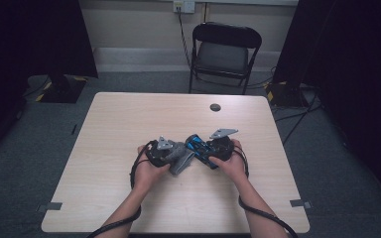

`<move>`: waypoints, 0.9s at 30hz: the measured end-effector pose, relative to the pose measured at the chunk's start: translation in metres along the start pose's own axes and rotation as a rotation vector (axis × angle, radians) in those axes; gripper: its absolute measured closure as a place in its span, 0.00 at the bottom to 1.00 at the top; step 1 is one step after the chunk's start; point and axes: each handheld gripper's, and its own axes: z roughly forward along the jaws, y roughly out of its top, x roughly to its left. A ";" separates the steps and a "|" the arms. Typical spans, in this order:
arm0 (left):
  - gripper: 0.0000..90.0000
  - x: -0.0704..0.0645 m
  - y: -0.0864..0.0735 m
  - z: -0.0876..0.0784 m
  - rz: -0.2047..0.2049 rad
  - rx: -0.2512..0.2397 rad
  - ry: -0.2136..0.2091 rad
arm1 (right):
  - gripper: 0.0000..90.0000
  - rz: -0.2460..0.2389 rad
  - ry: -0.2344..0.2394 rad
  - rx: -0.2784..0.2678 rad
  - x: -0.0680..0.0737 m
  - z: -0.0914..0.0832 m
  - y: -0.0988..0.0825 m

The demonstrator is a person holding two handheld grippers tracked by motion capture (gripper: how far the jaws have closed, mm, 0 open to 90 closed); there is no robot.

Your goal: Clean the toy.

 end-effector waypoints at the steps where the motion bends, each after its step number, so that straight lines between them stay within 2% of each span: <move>1: 0.78 -0.001 0.000 0.000 0.002 -0.001 -0.003 | 0.48 0.000 0.000 0.000 0.000 0.000 0.000; 5: 0.78 -0.005 0.000 0.000 0.011 -0.001 -0.009 | 0.48 0.000 0.000 -0.001 0.000 0.000 0.000; 12: 0.78 -0.017 0.000 0.001 0.022 -0.010 -0.052 | 0.48 0.001 0.000 -0.001 0.000 0.000 0.000; 13: 0.78 -0.019 0.000 0.001 0.035 -0.007 -0.047 | 0.48 0.001 0.000 -0.002 0.000 0.000 0.000; 16: 0.78 -0.024 0.002 0.003 0.044 -0.005 -0.066 | 0.48 0.001 -0.002 0.000 0.000 0.000 0.000; 22: 0.78 -0.028 0.003 0.004 0.051 -0.005 -0.073 | 0.48 -0.002 -0.003 0.001 0.000 0.000 0.000; 27: 0.78 -0.034 0.004 0.006 0.058 -0.005 -0.096 | 0.48 -0.001 -0.003 0.002 0.000 0.000 0.000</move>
